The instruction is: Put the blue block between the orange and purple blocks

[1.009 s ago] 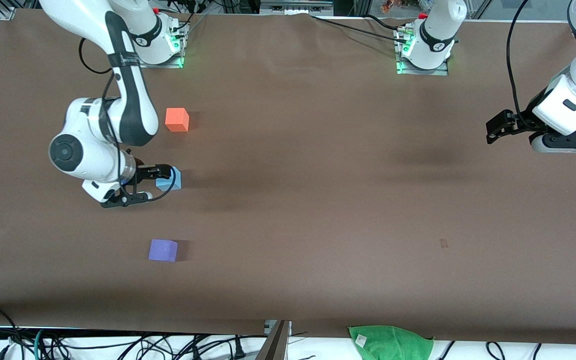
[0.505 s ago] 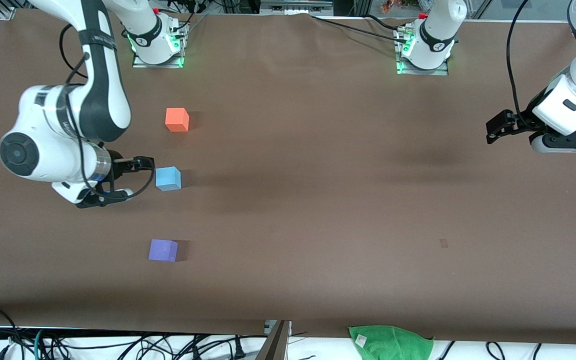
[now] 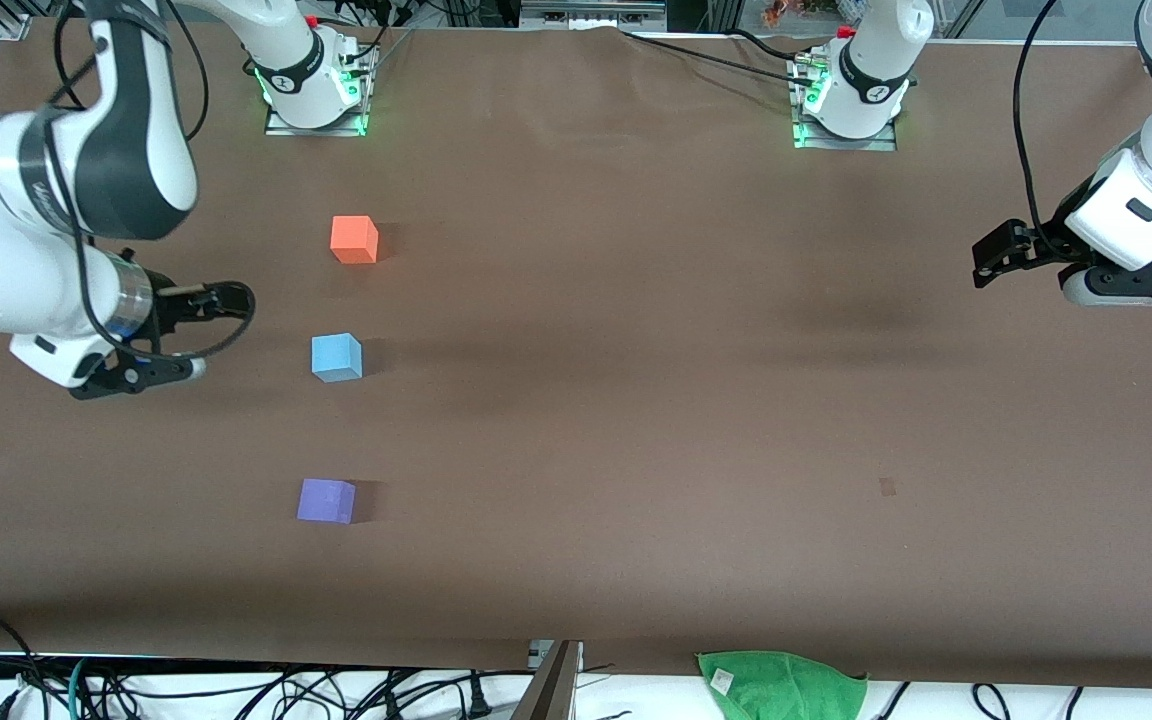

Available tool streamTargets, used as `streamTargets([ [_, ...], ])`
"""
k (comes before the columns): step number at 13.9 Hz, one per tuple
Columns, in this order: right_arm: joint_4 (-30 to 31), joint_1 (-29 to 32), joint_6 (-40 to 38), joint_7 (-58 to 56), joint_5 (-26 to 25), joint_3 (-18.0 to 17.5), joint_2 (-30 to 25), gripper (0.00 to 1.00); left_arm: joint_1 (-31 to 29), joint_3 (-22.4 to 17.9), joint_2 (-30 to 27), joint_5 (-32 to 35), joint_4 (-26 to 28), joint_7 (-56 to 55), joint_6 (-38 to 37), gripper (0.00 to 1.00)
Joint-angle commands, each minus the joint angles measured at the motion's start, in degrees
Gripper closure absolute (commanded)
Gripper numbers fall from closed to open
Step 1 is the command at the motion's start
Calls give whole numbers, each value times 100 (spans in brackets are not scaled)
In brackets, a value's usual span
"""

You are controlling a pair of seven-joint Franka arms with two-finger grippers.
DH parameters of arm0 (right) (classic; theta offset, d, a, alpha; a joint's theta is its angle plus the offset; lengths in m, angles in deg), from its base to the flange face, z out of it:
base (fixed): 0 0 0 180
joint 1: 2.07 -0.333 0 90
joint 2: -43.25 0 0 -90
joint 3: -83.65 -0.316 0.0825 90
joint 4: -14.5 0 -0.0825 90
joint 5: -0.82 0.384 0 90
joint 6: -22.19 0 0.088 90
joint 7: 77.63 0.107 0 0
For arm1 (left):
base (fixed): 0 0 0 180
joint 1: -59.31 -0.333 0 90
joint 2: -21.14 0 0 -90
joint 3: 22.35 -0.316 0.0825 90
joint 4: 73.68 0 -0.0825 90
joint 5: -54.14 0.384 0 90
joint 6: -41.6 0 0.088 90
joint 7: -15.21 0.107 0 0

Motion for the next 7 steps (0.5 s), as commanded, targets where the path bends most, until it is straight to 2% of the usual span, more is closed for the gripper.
streamTargets([
  [1, 72, 759, -199, 185, -328, -841, -453, 1, -8, -22, -48, -56, -41, 117, -28, 0],
  [5, 82, 1375, -515, 194, -468, -1351, -787, 1, -8, -22, -48, -47, -41, 126, -37, 0],
  [7, 99, 1814, -594, 202, -749, -1851, -998, 1, -8, -22, -48, -56, -41, 126, -37, 0],
])
